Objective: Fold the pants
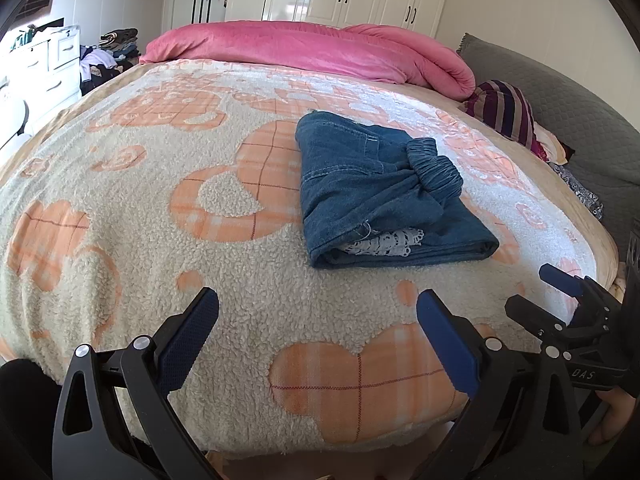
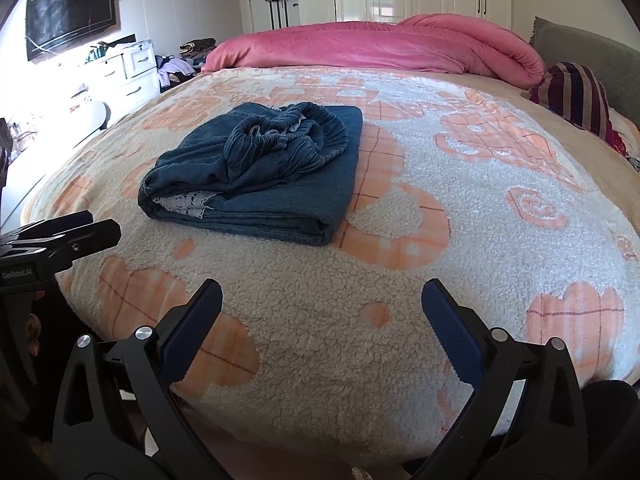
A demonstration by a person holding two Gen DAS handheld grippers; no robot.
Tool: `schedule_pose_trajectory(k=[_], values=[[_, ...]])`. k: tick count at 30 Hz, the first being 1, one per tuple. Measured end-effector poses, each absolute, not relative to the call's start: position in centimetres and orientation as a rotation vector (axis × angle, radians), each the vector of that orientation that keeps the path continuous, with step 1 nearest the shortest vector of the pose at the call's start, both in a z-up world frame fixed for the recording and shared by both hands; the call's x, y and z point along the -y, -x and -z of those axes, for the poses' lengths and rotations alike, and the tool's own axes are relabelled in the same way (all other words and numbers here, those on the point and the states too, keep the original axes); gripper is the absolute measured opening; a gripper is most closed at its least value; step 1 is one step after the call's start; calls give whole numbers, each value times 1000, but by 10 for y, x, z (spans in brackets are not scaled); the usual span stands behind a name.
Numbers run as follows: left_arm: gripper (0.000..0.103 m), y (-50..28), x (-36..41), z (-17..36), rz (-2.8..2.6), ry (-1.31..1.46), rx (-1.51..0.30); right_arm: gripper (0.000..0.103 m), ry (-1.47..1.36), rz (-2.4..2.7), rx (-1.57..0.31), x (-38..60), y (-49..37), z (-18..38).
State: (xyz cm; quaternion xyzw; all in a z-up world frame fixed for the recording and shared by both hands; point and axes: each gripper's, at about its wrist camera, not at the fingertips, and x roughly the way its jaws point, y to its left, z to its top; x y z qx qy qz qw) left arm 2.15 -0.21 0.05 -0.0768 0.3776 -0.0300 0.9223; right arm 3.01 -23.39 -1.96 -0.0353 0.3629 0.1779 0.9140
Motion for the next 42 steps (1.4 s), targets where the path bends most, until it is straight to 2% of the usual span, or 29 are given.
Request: schedule_pose_trajectory(k=[42], values=[[99,-25,10,5,102,153,-814,94,72,-361,-768,234,-32,24]])
